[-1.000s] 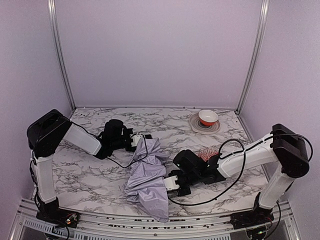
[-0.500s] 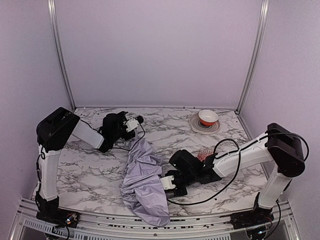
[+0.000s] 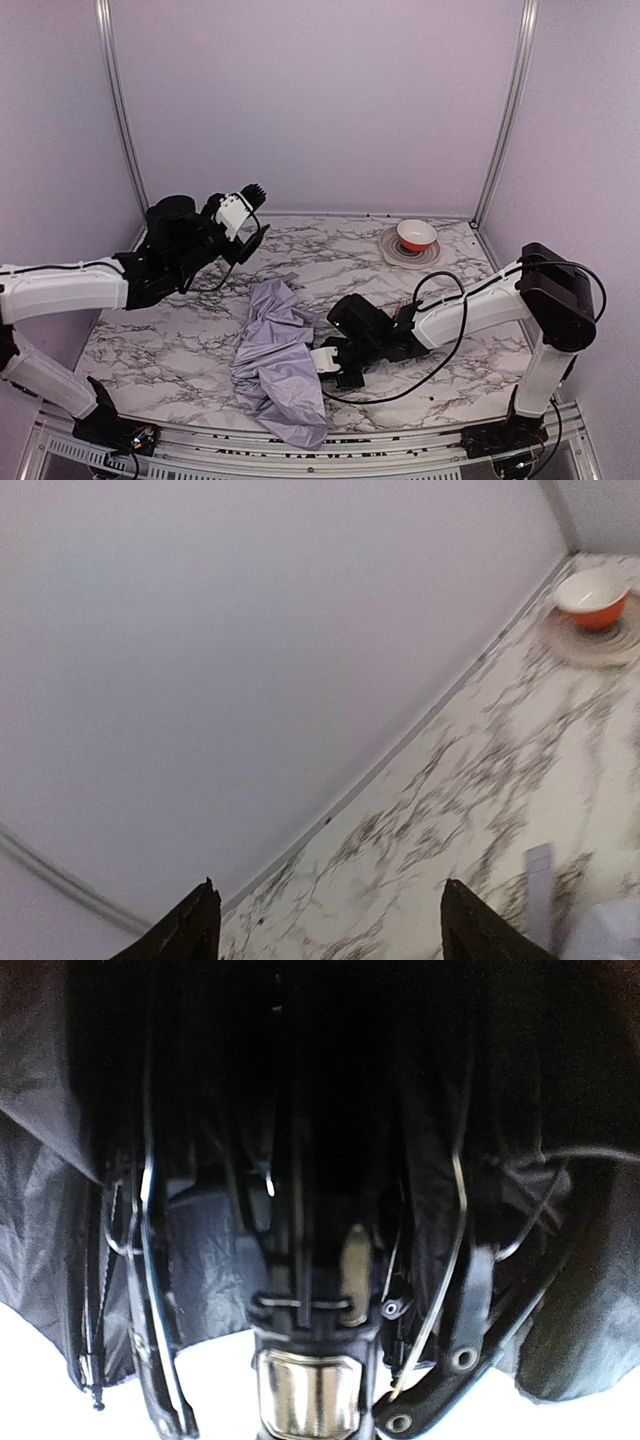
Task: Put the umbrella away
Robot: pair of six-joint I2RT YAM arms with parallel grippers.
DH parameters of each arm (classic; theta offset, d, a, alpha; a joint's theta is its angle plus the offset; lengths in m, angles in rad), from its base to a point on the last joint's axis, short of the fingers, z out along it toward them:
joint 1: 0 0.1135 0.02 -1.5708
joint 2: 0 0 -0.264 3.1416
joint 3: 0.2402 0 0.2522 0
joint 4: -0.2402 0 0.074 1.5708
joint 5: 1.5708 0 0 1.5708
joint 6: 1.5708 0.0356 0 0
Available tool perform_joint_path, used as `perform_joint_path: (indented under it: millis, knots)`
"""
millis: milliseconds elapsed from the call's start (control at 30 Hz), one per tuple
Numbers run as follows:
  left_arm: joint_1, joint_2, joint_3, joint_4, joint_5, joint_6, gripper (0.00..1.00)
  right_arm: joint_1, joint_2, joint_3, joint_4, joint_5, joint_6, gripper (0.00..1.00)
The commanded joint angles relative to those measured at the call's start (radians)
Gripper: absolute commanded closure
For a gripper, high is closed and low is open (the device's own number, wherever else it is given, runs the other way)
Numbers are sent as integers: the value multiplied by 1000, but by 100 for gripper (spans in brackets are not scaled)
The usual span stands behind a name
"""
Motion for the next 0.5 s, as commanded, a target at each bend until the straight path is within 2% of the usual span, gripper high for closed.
perform_joint_path:
  millis: [0, 67, 133, 267, 400, 433, 467]
  knots:
    - [-307, -323, -229, -277, 411, -133, 21, -16, 106, 25, -186, -27, 45, 100]
    - [-413, -422, -314, -309, 486, -140, 10, -25, 126, 52, -213, -44, 59, 100]
    - [-503, -478, -358, -330, 442, -141, 4, -38, 143, 69, -238, -57, 73, 100]
    - [-600, -451, -384, -322, 319, -107, 2, -45, 159, 84, -245, -61, 80, 100]
    - [-645, -317, -341, -328, 243, -79, 8, -48, 174, 101, -252, -59, 89, 100]
    - [-647, -301, -337, -328, 243, -74, 13, -49, 176, 102, -254, -59, 91, 100]
    - [-646, -293, -336, -321, 231, -67, 24, -48, 177, 102, -257, -59, 90, 100]
